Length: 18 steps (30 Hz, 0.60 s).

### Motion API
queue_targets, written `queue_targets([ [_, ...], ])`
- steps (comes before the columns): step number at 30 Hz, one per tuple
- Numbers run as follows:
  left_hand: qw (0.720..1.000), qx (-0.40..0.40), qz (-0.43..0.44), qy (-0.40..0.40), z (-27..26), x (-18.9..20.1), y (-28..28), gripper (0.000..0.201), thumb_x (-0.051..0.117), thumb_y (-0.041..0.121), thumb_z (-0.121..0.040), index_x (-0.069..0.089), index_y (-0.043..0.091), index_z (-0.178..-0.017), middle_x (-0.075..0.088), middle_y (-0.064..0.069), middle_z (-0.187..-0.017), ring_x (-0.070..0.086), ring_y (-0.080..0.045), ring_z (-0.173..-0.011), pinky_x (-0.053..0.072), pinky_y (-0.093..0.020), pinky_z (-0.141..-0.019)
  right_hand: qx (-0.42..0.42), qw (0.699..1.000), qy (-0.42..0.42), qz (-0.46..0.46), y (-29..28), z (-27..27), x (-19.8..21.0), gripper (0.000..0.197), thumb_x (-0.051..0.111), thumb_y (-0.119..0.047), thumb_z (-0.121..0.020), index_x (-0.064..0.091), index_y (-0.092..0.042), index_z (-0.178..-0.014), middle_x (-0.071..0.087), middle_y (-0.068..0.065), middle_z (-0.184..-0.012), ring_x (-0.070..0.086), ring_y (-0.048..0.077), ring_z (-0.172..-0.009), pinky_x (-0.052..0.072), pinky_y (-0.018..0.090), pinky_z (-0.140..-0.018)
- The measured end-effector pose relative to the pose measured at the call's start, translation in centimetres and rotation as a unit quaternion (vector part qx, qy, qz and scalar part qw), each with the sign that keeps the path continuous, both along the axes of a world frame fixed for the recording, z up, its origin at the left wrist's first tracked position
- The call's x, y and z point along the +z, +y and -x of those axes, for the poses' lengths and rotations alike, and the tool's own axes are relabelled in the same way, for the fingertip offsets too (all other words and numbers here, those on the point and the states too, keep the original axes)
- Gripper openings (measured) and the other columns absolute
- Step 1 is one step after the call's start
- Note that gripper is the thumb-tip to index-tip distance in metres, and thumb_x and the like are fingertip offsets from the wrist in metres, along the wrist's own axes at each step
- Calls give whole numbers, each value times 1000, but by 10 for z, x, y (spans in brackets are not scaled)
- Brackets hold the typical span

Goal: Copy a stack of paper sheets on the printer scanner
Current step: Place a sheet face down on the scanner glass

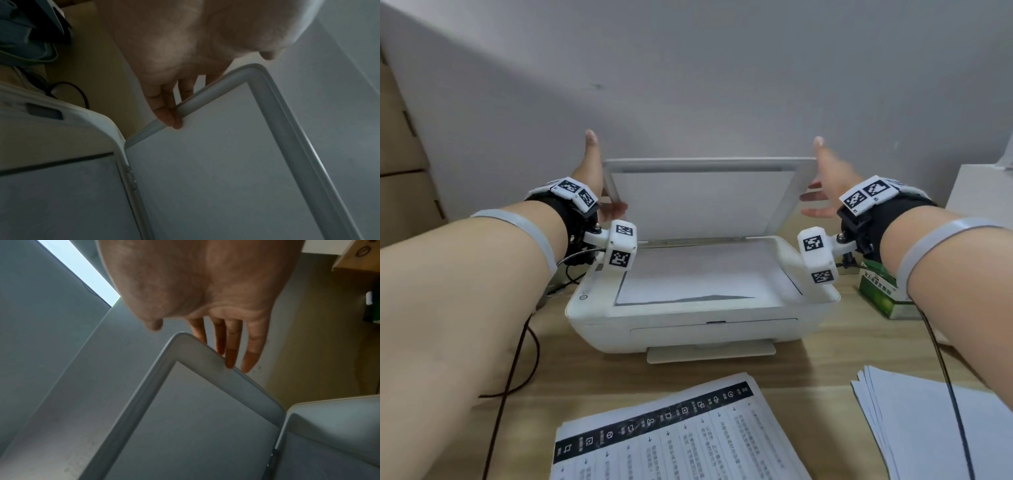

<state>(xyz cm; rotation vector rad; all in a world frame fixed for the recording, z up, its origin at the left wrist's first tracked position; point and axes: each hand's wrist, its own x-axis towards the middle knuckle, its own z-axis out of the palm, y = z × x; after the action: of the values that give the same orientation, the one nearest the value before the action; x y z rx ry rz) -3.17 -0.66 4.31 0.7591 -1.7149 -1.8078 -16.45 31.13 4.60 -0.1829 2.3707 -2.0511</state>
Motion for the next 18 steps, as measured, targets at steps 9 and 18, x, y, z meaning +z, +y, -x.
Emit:
queue_targets([
  [9,970,-50,164,-170,-47,-52,25,30,58,37,-94,63,10,-105,56,-7,-106,61,-22,-53,50,-22,-44,77,883,25,-462,20,-60,-43,19,54,-16,-97,65,-12,-112,66,17,-110,64,30,-79,55,35,-66],
  [18,918,-21,336,-211,-60,-78,0,20,53,9,-94,72,10,-99,67,-9,-101,56,-22,-80,43,-24,-62,63,833,60,-547,-15,-23,-72,38,62,-42,-72,72,-15,-96,72,6,-96,66,29,-85,55,42,-86],
])
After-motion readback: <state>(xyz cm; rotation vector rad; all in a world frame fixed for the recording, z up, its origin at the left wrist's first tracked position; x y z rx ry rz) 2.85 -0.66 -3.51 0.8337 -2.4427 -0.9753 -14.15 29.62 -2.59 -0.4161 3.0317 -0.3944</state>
